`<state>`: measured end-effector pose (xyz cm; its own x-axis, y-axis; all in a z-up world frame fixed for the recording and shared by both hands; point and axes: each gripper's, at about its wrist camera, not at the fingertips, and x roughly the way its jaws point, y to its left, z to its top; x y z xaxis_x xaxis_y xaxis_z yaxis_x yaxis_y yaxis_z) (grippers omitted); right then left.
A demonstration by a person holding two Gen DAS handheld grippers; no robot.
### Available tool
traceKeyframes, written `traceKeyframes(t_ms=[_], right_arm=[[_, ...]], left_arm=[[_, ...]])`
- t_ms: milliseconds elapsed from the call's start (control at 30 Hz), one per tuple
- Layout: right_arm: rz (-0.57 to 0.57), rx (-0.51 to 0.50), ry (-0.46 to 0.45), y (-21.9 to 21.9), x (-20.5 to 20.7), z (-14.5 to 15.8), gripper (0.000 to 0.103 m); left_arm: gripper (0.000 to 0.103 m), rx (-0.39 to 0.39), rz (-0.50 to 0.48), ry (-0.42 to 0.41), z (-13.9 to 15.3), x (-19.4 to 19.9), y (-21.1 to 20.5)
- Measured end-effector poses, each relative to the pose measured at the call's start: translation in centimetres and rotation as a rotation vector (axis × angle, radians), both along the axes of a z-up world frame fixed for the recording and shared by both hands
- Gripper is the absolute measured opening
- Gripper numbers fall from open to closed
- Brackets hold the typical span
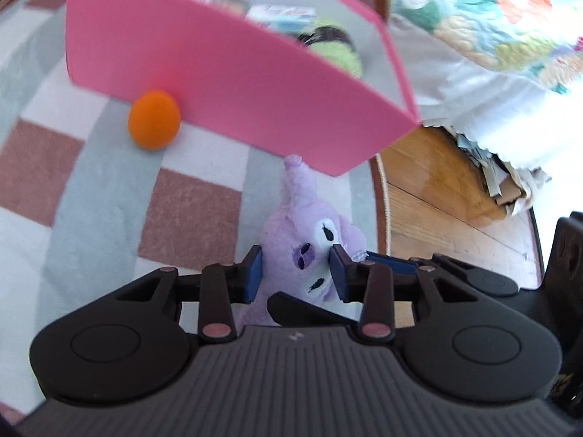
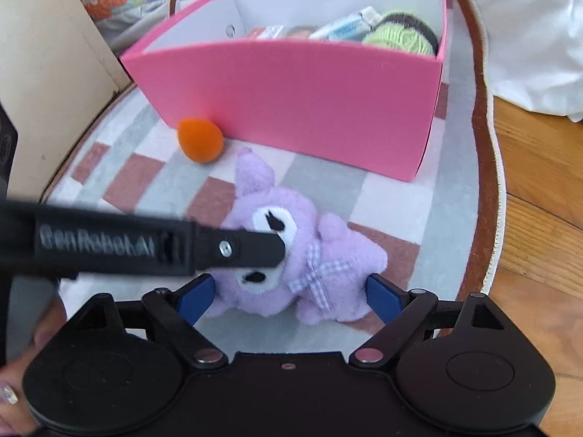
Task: Organize objects
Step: 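Lift the plush toy and lower it into the pink box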
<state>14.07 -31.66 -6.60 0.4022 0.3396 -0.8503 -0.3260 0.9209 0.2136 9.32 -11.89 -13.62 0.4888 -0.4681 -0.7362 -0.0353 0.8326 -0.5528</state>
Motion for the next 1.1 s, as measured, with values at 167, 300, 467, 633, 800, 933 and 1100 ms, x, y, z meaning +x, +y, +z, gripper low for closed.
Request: traceKeyframes(t_ms=[167,300,467,633,800,933,1100], right_arm=[[-0.019,0.04,-0.045,0.5,-1.3,3.5,0.093],[-0.013,0.071,-0.088,1.2,-2.3,6.3,0.095],[0.005,0.087,-0.156,2.4,-2.9,9.9,0.095],[0.017,0.09,-0.221,3.8,-1.2,13.8,0.093],[0.036,0.091,-0.292,4.8,1.6,16.3,0.082],[0.031,0.079,-0.291,4.9,4.8,16.4,0.078],[-0.002,0.064,-0.234,4.6,9.5,14.8,0.077]], left_arm=[[0.038,-0.018,-0.018,-0.02,3.4,-1.3,1.3],[0.038,-0.061,-0.017,-0.029,6.1,-2.3,3.0],[0.038,-0.057,-0.039,-0.075,10.5,-1.9,4.6],[0.037,0.007,-0.052,-0.146,15.1,-0.4,6.0],[0.038,0.052,-0.033,-0.178,17.7,2.7,7.4],[0.038,0.024,-0.027,-0.15,17.1,6.5,7.8],[0.038,0.0,-0.028,-0.095,14.0,11.6,8.0]])
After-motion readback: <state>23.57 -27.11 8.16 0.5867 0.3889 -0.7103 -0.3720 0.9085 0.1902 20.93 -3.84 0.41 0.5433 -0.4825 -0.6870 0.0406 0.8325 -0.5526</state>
